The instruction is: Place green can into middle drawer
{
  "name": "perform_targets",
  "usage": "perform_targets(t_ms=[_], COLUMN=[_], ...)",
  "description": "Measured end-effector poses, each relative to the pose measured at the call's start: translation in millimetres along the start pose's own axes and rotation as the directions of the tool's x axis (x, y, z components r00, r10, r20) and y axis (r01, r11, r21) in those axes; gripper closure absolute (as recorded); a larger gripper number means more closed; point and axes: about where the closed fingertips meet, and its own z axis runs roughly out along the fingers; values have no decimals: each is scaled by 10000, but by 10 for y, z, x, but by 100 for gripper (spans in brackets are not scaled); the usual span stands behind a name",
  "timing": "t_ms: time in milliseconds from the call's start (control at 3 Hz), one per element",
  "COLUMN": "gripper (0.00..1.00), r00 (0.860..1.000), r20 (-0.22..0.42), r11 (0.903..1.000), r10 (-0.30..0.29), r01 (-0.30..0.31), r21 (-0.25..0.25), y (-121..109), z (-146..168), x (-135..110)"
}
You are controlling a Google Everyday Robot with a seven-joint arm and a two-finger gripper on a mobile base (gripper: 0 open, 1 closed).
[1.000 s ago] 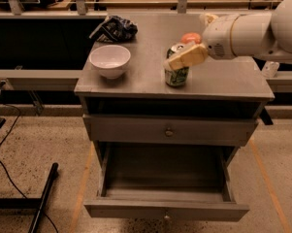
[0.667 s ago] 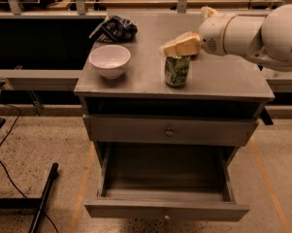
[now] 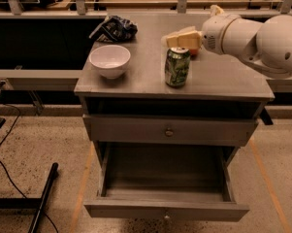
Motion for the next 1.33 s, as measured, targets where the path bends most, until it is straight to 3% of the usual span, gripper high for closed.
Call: perform_targets(t_ms=[333,667,1000,1333], gripper=[0,0,0,0], r00=[9979,9899,9795,9793], r20=[-37,-118,-20,-109], r11=[9979,9898,9772,9732], r10=[651,1410,2013,2020], r01=[-651,-1412,-2010,-2019], r21=[-70,-203,-686,-1097], y=[39,86,208,336], z=[-42,-95,-115,-130], x=[93,179,172,244])
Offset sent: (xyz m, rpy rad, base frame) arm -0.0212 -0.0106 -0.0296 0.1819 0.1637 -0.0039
